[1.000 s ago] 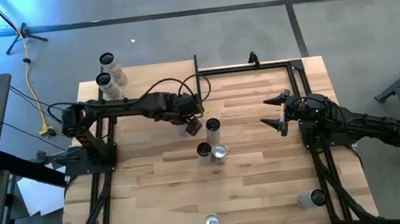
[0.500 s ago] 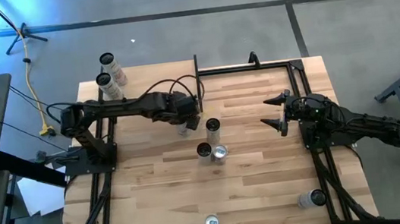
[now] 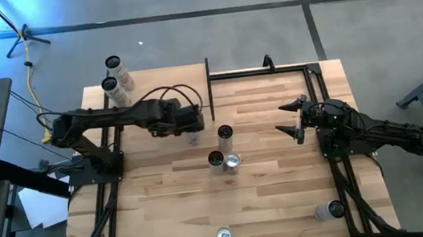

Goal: Place canned beverage on shelf
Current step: Put the top white blue soda can on the shelf

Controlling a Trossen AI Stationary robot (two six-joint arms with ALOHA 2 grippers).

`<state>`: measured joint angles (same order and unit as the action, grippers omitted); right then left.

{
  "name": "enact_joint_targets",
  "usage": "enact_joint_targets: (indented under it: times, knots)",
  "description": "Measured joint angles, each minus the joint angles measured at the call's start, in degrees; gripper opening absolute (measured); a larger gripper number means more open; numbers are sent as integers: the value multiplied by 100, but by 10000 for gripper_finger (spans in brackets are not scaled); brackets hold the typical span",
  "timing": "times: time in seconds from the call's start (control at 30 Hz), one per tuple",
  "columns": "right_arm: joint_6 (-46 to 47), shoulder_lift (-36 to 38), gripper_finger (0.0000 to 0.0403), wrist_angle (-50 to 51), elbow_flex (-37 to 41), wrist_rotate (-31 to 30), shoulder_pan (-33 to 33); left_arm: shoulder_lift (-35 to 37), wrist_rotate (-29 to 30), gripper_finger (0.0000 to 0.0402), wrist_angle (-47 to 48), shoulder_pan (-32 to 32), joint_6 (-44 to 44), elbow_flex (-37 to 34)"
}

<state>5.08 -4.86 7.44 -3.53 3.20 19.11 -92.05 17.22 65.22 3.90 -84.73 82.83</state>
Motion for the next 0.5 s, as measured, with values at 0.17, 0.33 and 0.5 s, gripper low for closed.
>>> enact_joint_targets:
  times: [0.17,0.33,0.5]
  knots:
    - [2,0,387,0,1,1,-1,-111,-318,400,-31,1,-946,4]
    - [0,0,387,-2,0,0,-2,-350,-560,400,-107,114,-1317,4]
    - [2,0,387,0,0,0,0,-411,-706,400,-231,309,-1398,4]
